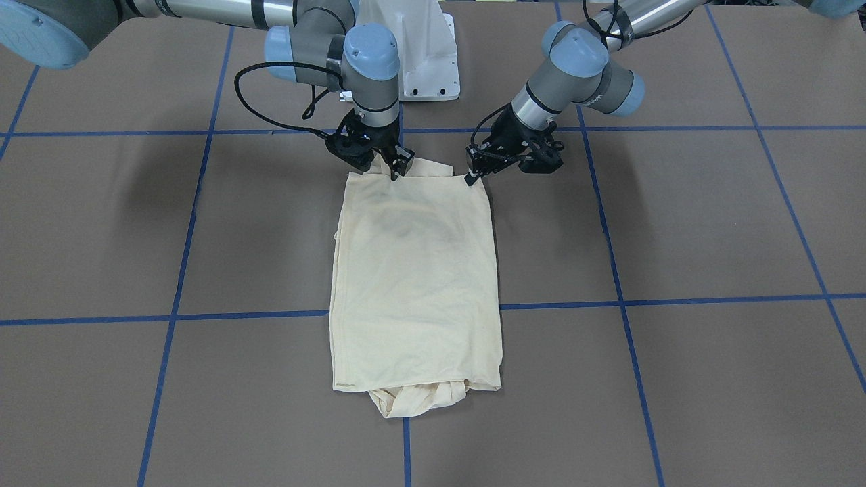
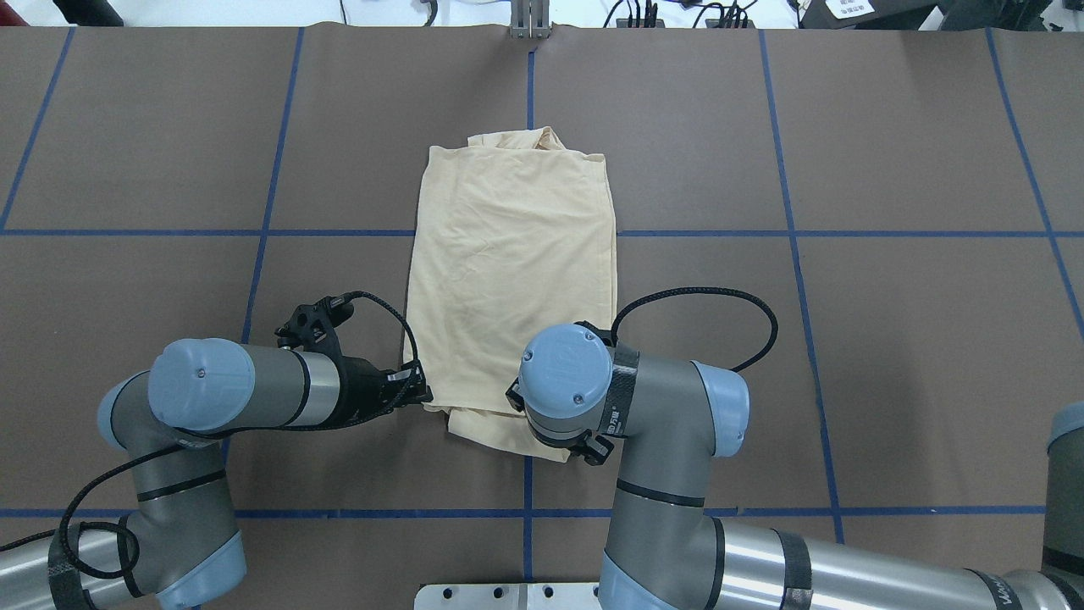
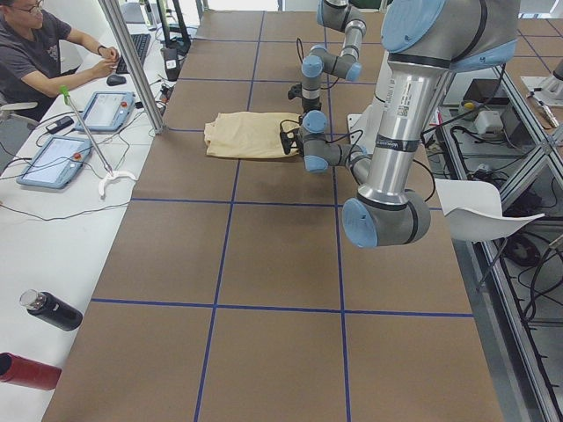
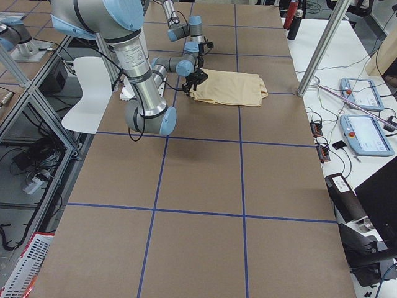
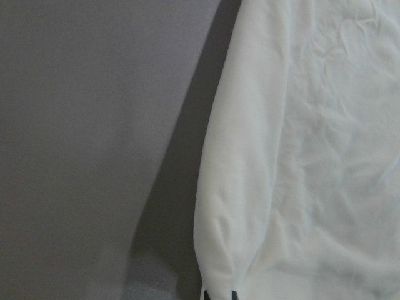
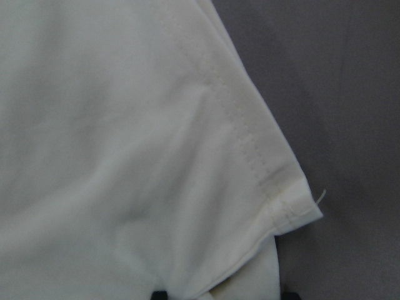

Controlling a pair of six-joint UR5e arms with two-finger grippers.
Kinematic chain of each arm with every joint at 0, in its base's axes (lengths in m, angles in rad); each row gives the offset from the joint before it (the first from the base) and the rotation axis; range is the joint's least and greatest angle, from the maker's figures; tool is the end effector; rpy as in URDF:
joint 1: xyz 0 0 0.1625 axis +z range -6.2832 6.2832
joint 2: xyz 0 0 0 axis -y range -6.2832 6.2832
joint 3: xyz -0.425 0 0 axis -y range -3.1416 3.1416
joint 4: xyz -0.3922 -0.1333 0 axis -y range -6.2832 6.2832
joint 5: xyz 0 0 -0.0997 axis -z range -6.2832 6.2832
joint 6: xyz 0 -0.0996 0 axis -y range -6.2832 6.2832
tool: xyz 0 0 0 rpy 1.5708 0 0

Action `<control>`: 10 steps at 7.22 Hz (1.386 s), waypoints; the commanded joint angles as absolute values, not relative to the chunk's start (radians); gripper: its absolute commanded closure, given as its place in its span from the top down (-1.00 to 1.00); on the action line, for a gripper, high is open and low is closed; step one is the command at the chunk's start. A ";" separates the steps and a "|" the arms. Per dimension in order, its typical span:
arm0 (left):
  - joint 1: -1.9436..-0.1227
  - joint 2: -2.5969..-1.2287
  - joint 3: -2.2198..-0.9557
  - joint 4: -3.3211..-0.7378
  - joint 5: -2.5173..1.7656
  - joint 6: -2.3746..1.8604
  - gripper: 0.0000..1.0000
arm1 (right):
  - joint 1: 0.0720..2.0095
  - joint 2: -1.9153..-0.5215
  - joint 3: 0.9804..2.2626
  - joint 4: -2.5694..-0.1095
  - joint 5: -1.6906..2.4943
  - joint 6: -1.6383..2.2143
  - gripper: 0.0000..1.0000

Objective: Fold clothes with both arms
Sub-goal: 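Grasp the near corners of the shirt with both grippers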

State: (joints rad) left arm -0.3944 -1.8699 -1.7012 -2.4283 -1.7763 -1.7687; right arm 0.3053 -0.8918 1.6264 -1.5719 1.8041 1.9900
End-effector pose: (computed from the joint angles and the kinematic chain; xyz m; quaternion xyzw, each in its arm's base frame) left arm 0.5136 -0.3361 0.3369 -0.0231 0.6020 -0.1734 0.7791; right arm -0.6315 -0.3146 0.2356 -0.1287 -0.3494 0.2895 0.8818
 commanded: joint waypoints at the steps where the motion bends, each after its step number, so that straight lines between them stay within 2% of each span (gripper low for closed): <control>1: -0.394 -1.870 -1.701 -2.428 -1.776 -1.767 -1.00 | 0.305 -0.891 1.629 -1.571 1.790 1.990 -1.00; 10: -0.397 -1.870 -1.701 -2.428 -1.776 -1.767 -1.00 | 0.324 -0.890 1.647 -1.571 1.795 1.976 -1.00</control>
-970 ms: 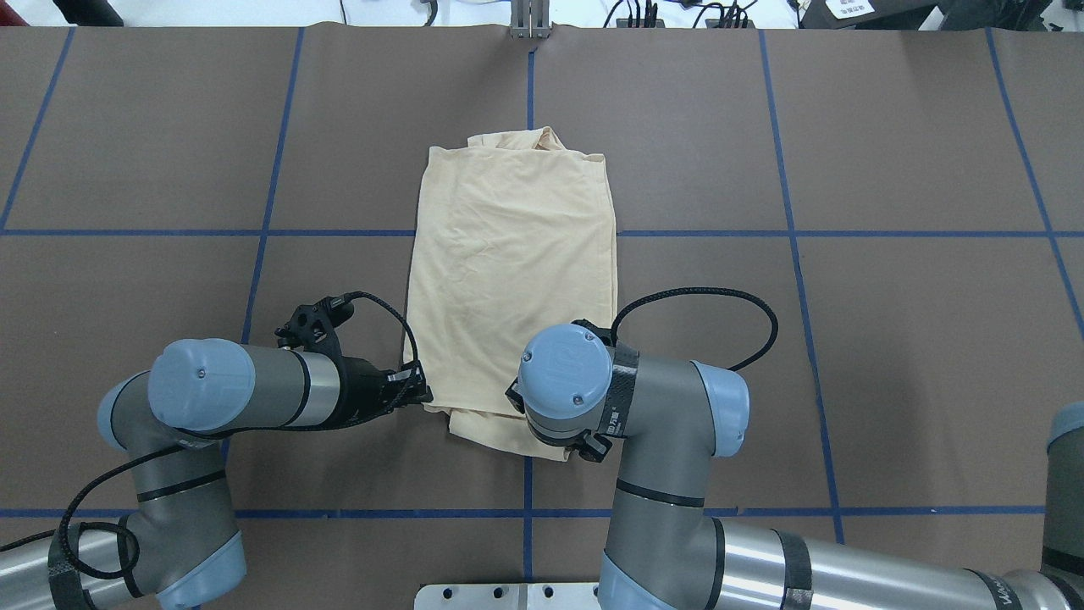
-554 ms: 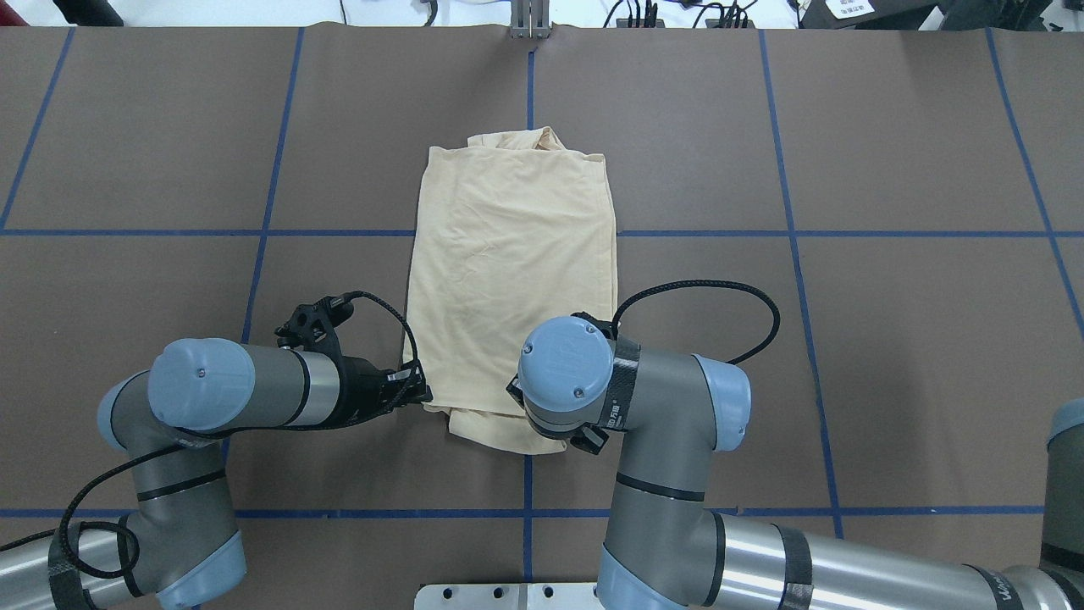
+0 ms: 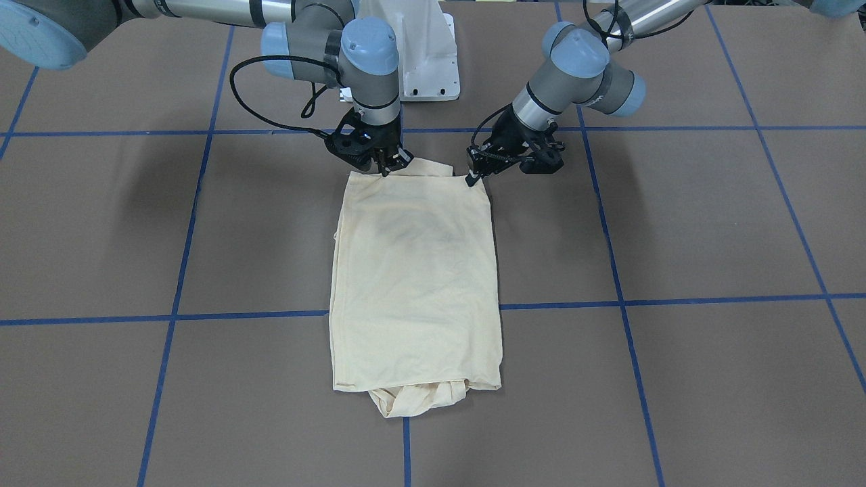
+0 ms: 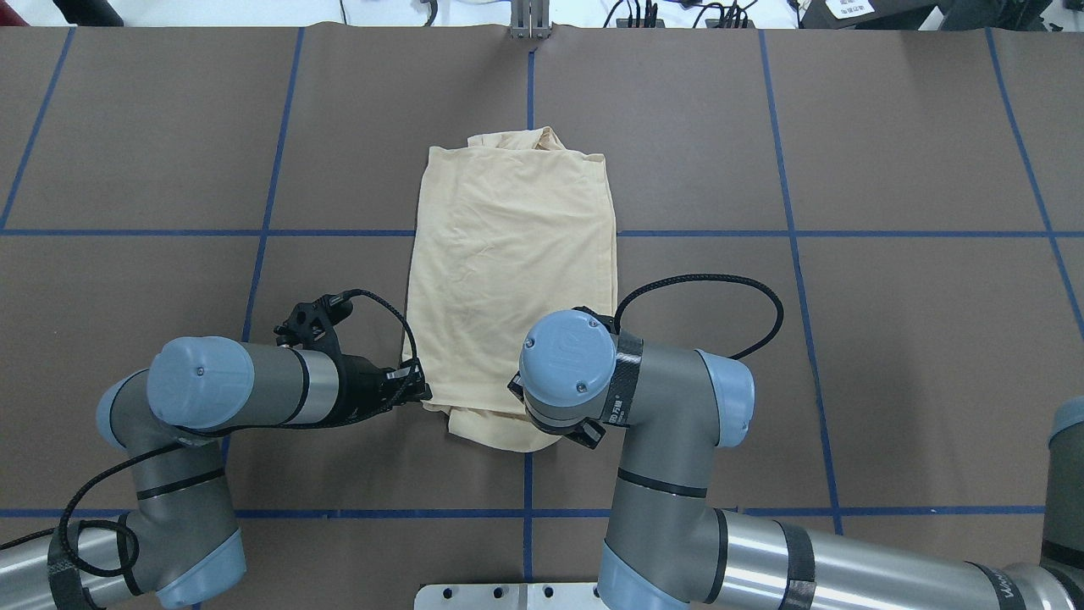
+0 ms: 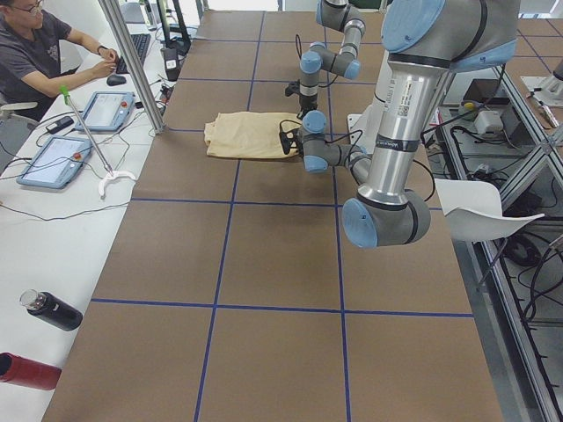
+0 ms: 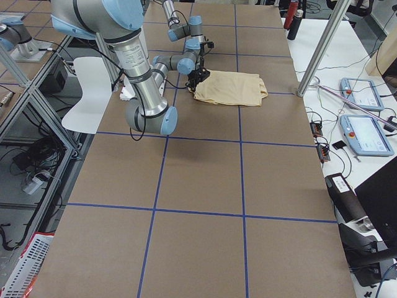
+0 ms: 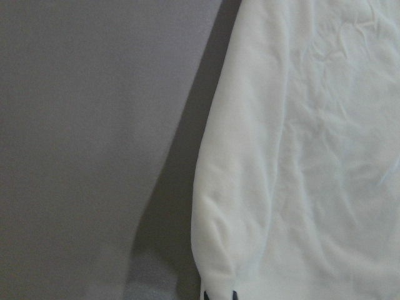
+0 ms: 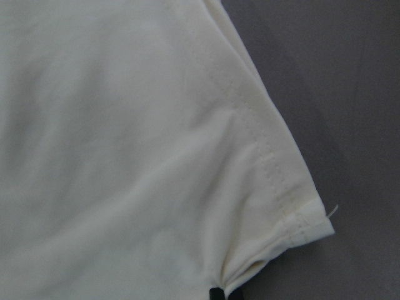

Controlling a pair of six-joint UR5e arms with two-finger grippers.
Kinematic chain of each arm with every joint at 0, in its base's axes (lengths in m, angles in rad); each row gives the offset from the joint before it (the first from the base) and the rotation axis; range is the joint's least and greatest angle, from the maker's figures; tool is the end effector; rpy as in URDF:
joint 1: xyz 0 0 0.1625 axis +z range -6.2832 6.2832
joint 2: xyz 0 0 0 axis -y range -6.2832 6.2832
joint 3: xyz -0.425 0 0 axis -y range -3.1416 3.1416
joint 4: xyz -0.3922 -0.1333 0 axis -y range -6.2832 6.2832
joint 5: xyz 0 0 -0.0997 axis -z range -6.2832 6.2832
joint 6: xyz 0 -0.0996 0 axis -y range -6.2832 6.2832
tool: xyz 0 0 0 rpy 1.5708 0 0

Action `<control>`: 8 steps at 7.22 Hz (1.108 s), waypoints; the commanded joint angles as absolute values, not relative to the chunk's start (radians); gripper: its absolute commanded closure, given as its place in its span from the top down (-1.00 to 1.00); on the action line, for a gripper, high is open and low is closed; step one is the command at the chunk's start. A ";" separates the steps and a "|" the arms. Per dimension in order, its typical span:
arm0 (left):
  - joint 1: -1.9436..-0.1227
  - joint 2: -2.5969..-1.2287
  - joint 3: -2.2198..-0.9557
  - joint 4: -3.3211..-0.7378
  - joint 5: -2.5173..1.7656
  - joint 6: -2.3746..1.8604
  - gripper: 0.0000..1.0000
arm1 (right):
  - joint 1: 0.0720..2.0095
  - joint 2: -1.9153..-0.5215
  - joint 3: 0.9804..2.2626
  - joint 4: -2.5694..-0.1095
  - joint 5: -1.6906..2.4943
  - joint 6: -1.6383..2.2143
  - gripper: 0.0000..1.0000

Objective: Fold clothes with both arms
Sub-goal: 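Grasp the near corners of the shirt with both grippers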

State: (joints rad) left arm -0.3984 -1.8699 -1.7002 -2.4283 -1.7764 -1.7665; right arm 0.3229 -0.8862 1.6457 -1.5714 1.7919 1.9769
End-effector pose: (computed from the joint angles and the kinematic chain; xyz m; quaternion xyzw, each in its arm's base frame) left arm 0.5125 -0.3383 0.3374 -0.0214 0.6017 -0.1742 0.7792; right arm -0.6212 -0.3254 0.2236 -0.1177 -0.3636 0.2909 0.8771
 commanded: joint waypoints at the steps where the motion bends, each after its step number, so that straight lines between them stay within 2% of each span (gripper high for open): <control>1: -0.397 -1.870 -1.703 -2.428 -1.778 -1.766 -1.00 | 0.324 -0.896 1.660 -1.571 1.801 1.976 -1.00; 4: -0.394 -1.870 -1.729 -2.428 -1.779 -1.767 -1.00 | 0.319 -0.992 1.811 -1.572 1.824 1.976 -1.00; 8: -0.211 -1.797 -1.882 -2.384 -1.782 -1.767 -1.00 | 0.293 -1.018 1.865 -1.572 1.929 1.977 -1.00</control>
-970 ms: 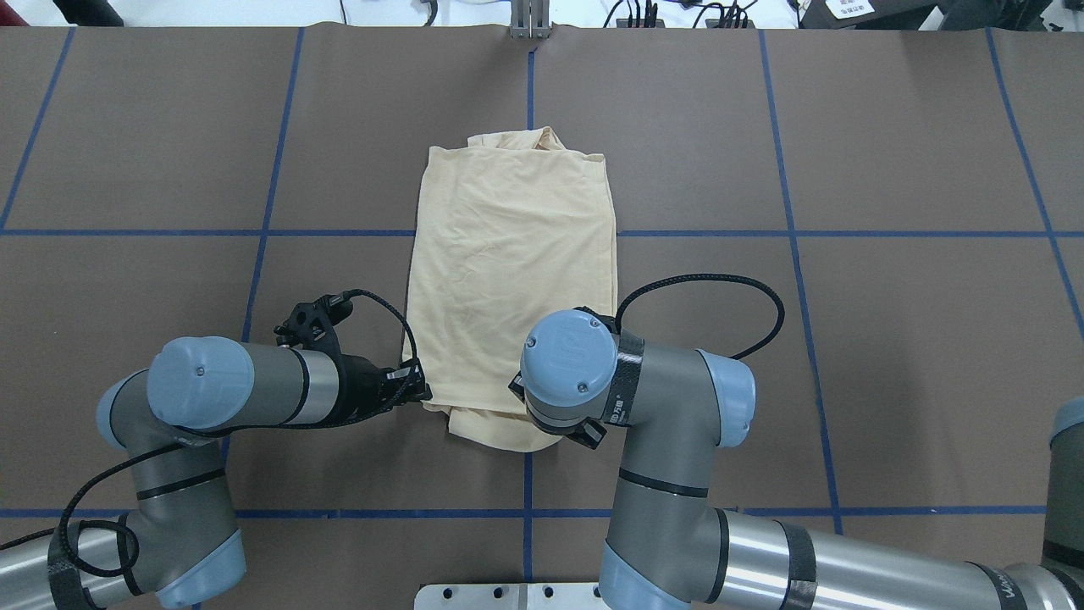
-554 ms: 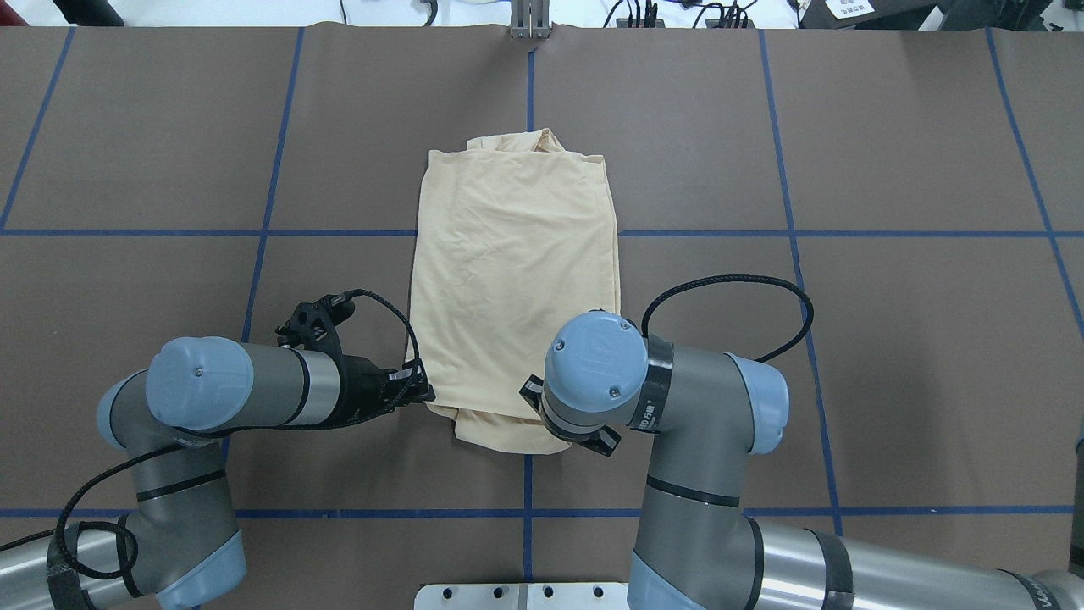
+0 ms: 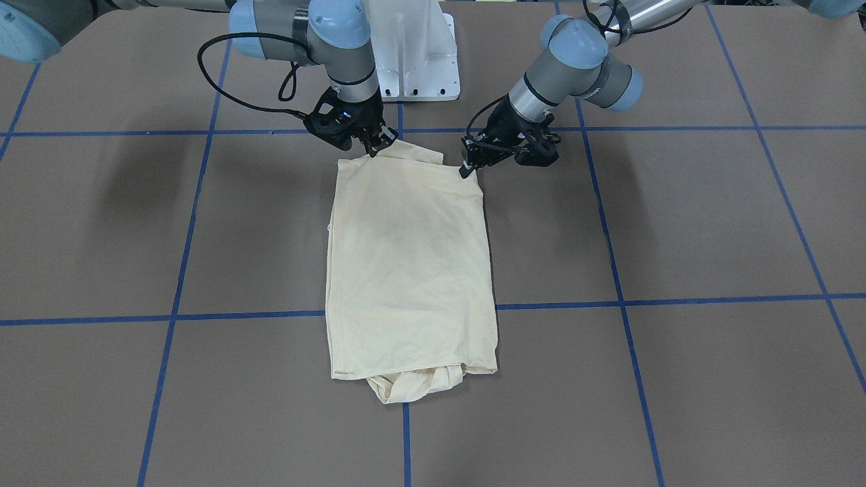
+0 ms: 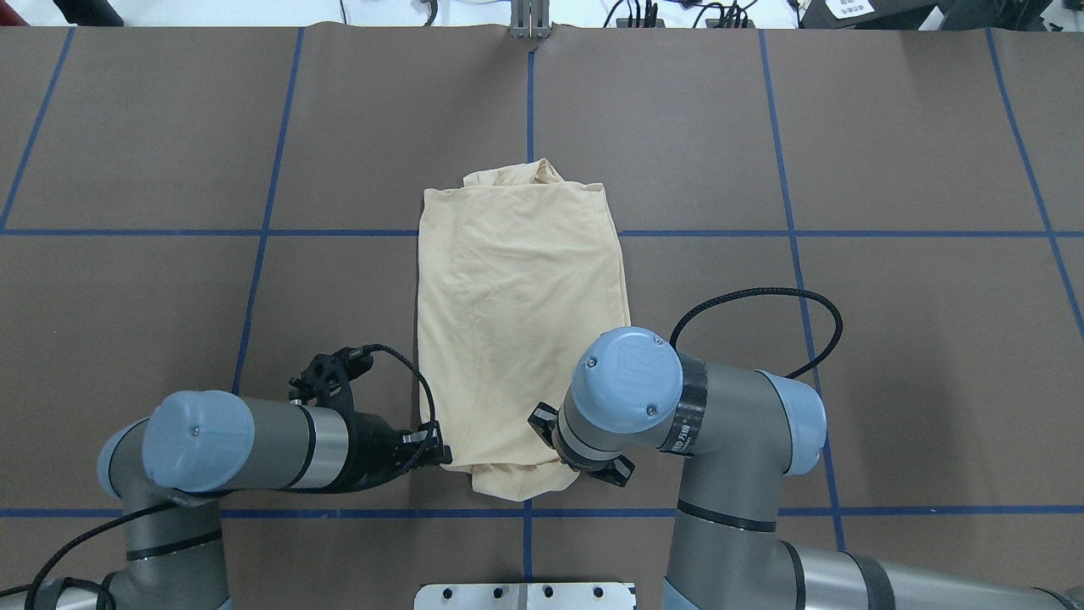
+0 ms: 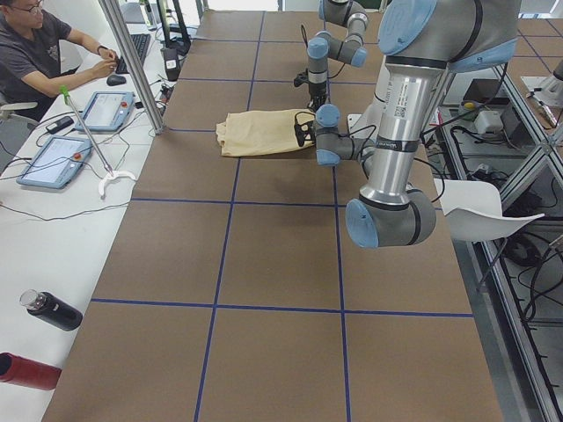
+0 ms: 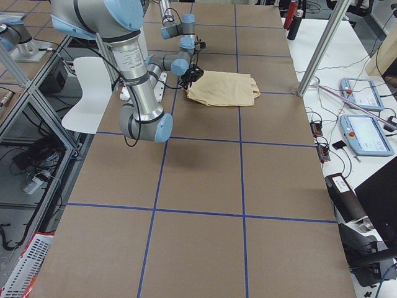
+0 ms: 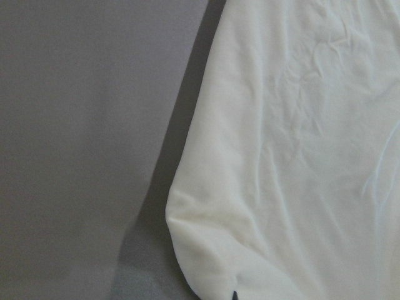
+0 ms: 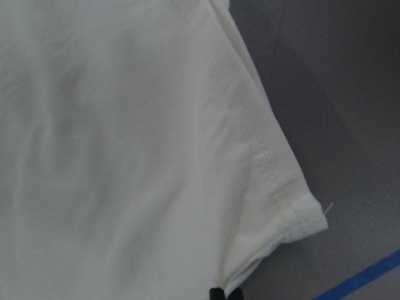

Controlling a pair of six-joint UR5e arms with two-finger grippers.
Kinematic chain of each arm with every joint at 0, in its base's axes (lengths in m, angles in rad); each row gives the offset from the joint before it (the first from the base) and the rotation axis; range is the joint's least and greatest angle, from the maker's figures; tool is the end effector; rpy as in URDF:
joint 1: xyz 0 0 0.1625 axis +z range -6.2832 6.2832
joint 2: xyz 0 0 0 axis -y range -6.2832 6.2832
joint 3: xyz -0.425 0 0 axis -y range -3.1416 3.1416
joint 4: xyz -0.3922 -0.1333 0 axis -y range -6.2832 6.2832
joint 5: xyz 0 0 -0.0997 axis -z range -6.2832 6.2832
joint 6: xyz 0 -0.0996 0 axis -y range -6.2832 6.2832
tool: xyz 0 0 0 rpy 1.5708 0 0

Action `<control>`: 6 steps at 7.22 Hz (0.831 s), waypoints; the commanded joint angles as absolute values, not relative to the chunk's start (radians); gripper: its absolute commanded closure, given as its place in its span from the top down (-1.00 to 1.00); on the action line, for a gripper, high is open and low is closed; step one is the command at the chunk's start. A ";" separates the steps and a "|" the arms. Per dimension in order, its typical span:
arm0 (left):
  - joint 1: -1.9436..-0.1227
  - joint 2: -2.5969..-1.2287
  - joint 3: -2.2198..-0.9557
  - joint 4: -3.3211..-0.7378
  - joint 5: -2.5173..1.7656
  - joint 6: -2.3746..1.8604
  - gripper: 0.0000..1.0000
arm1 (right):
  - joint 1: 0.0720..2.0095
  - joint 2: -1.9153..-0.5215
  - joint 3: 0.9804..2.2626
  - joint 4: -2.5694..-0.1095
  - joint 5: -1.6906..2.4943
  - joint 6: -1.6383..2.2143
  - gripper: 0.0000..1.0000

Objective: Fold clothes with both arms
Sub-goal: 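Lift the near end with both grippers and fold it toward the far end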

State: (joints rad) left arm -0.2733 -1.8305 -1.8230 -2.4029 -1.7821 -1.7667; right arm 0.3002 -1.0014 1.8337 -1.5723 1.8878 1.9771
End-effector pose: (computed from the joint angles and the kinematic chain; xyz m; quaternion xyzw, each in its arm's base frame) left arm 0.5169 -0.2616 0.3059 -0.0585 0.6218 -0.1170 0.7722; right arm -0.5718 -0.2841 0.2206 -0.1653 -0.3903 0.2528 0.8697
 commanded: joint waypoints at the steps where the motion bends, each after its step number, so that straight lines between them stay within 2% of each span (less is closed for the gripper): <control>1: -0.175 -1.760 -1.925 -2.384 -1.782 -1.769 -1.00 | 0.270 -1.061 1.925 -1.572 1.936 1.977 -1.00; 2: -0.160 -1.749 -1.948 -2.384 -1.781 -1.769 -1.00 | 0.259 -1.086 1.966 -1.572 1.936 1.979 -1.00; 4: -0.169 -1.749 -1.944 -2.382 -1.782 -1.769 -1.00 | 0.274 -1.074 1.959 -1.569 1.930 1.973 -1.00; 6: -0.253 -1.753 -1.944 -2.382 -1.787 -1.766 -1.00 | 0.365 -1.059 1.953 -1.562 1.922 1.863 -1.00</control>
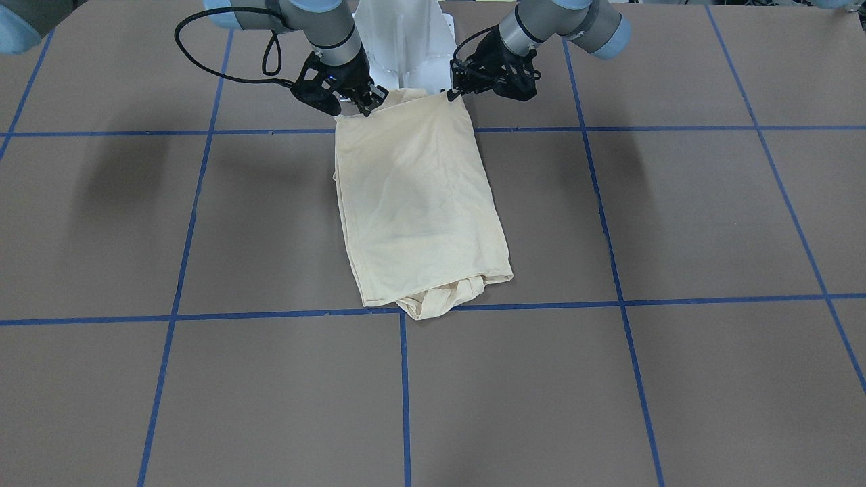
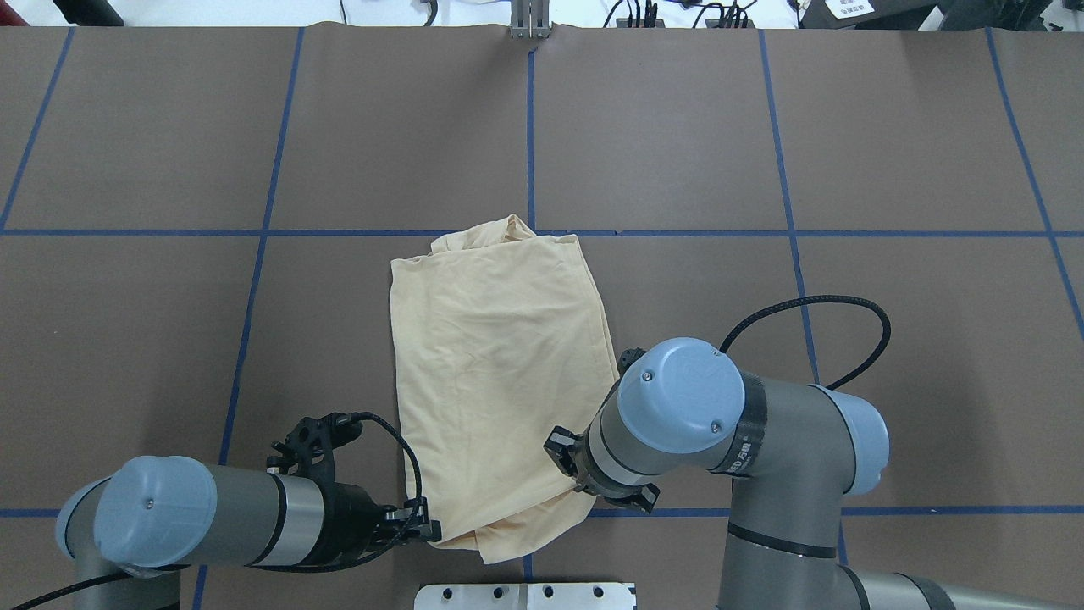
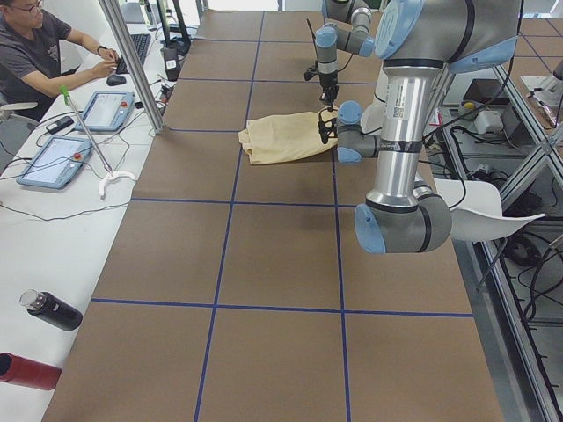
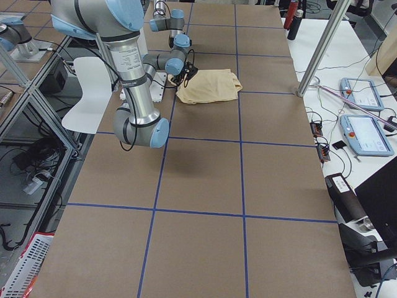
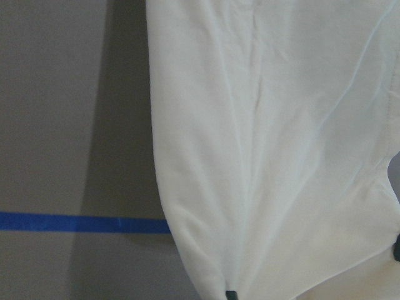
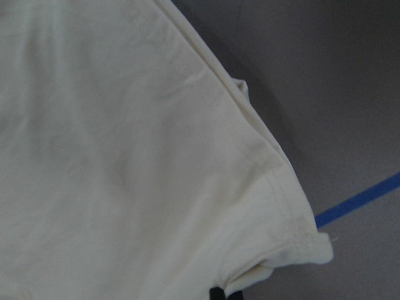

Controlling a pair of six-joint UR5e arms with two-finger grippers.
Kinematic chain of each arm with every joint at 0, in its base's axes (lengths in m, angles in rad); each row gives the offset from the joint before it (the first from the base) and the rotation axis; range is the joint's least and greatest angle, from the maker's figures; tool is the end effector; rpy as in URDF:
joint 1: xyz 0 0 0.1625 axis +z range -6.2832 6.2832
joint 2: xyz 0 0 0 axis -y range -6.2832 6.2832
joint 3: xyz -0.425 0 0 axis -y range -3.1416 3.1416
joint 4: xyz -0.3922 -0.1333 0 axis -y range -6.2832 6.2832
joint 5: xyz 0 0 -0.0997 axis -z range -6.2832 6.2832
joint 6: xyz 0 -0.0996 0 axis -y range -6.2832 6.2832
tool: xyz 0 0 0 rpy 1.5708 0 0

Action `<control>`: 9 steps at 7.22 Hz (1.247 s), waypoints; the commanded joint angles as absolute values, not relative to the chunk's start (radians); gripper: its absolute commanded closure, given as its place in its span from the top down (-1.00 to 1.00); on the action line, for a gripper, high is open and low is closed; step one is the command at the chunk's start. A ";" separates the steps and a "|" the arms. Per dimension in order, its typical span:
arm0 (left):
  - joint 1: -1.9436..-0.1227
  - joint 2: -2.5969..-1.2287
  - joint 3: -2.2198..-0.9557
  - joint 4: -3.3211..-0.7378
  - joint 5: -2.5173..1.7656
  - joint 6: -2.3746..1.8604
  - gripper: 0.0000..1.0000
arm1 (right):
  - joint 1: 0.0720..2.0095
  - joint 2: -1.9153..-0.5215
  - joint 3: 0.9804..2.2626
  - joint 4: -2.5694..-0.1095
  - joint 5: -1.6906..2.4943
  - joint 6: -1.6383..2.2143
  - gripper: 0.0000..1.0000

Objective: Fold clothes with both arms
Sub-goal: 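Lift the near end with both grippers and fold it toward the far end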

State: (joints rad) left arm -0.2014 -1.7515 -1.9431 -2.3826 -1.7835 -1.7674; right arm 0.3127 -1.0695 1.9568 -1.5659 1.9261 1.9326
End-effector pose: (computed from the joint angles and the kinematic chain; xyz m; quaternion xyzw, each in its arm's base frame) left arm 0.4927 -0.2152 0.2969 -0.0809 0.6273 -0.0869 0.7697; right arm -0.5284 -0.2745 0.2121 -0.1698 -0.4206 0.2219 0.8631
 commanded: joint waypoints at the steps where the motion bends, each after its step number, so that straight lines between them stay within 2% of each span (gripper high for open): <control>1: -0.296 -1.759 -1.937 -2.382 -1.787 -1.764 -1.00 | 0.412 -1.055 1.951 -1.560 1.927 1.843 -1.00; 2: -0.360 -1.764 -1.934 -2.382 -1.792 -1.735 -1.00 | 0.458 -1.034 1.935 -1.559 1.927 1.806 -1.00; 5: -0.558 -1.879 -1.913 -2.300 -1.862 -1.686 -1.00 | 0.528 -0.869 1.722 -1.555 1.927 1.772 -1.00; 7: -0.563 -1.939 -1.908 -2.209 -1.878 -1.686 -1.00 | 0.554 -0.847 1.645 -1.436 1.924 1.776 -1.00; 9: -0.568 -1.939 -1.849 -2.212 -1.873 -1.636 -1.00 | 0.625 -0.812 1.608 -1.430 1.930 1.738 -1.00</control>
